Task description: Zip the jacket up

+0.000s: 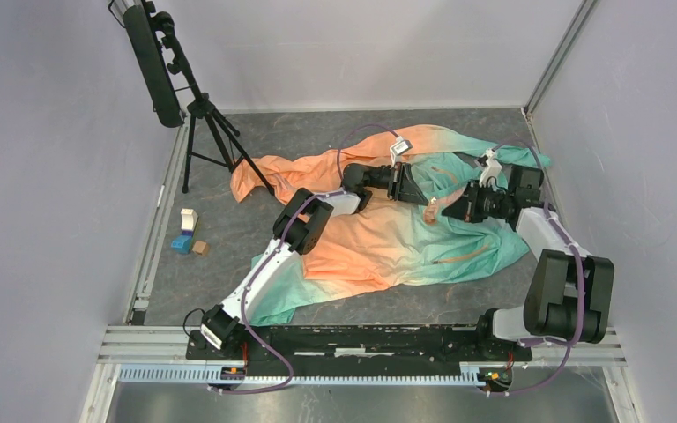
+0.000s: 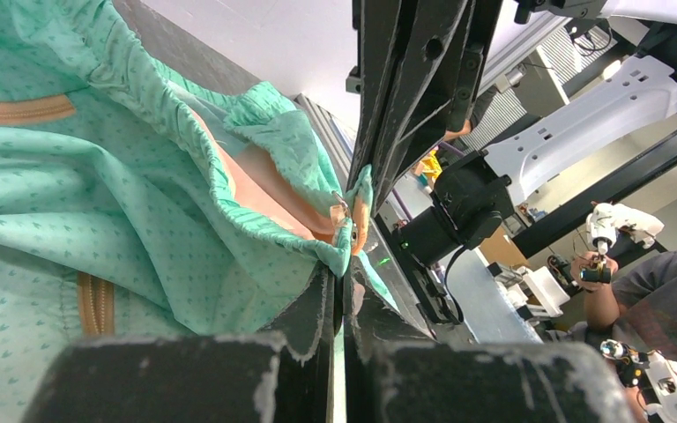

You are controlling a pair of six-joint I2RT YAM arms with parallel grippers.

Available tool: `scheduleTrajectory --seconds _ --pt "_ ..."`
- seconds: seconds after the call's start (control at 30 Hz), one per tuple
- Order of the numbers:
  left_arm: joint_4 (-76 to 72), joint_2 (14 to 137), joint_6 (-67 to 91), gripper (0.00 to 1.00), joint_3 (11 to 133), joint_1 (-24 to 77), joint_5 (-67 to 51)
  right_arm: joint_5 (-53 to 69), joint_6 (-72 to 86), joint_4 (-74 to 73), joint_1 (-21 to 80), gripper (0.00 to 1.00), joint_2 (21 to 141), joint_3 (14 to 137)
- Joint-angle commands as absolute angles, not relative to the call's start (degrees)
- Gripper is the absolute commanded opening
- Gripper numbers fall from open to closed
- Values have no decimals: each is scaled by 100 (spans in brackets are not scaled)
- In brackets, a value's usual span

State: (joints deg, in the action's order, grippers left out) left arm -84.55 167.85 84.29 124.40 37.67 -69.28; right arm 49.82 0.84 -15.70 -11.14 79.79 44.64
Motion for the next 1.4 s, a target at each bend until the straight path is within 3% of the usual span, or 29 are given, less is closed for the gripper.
scheduleTrajectory --seconds 0.0,0.4,1.37 --pt "-8917 16381 8101 2 12437 3727 -6918 4908 193 -1388 -1080 0 8120 4373" --pt "-8917 16388 8077 2 12371 3738 -6926 5412 379 -900 -1055 0 8652 4562" --pt "-8915 16532 8243 2 12586 3735 -6940 5510 367 -827 -1055 0 8496 4682"
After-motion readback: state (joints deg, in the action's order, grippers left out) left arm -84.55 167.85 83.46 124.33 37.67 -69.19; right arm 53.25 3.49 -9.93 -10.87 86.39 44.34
